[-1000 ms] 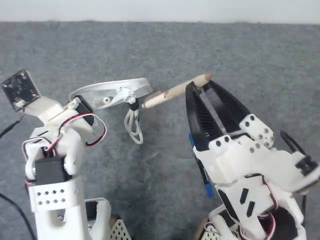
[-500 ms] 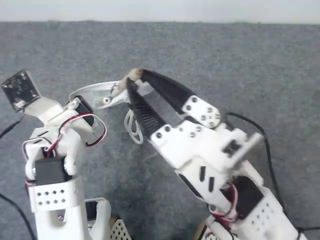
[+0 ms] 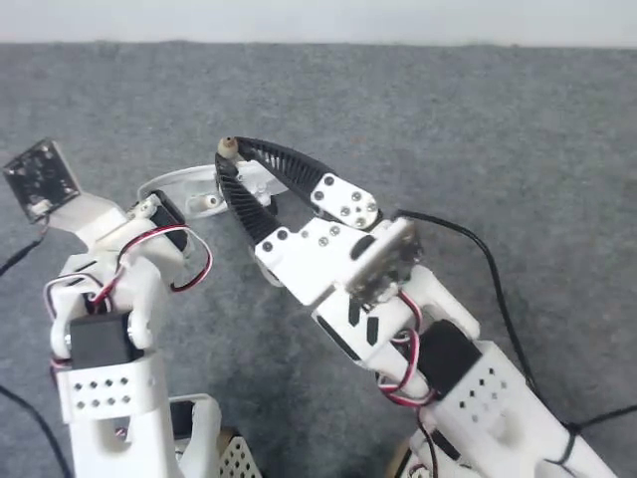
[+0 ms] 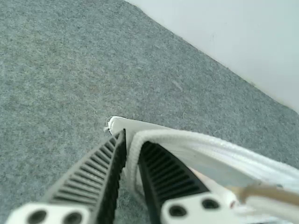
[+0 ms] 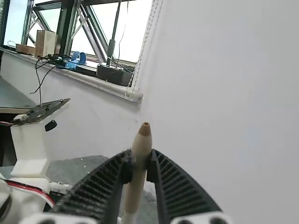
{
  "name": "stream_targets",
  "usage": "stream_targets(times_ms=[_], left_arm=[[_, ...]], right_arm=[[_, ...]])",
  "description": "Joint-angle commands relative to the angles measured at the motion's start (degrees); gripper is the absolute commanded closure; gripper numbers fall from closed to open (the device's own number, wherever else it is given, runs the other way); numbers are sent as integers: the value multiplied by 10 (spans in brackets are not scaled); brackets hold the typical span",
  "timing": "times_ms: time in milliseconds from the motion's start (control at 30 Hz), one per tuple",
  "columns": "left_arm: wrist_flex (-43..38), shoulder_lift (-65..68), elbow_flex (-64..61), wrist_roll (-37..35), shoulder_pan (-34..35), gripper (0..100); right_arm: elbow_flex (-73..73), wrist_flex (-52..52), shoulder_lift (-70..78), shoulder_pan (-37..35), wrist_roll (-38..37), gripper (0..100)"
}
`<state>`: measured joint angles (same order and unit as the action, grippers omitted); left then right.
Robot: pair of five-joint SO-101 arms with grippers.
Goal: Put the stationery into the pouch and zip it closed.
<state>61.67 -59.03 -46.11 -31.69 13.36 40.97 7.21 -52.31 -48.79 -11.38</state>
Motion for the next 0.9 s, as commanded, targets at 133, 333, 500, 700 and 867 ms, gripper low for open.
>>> stream_targets(times_ms=[133,333,500,700,867], left_arm=[[-18,4,3,-7,4,990],[-18,4,3,-7,3,990],[-18,4,3,-7,2,990],[-18,4,3,-7,2,990],[-18,4,2,-7,1,990]], right_arm=[[33,-43,60,-10,-70,993],[73,-44,112,-30,-169,993],[73,-44,134,-31,-171,950],[82,-37,86,-31,-112,778],[87,7,22,-31,-99,778]])
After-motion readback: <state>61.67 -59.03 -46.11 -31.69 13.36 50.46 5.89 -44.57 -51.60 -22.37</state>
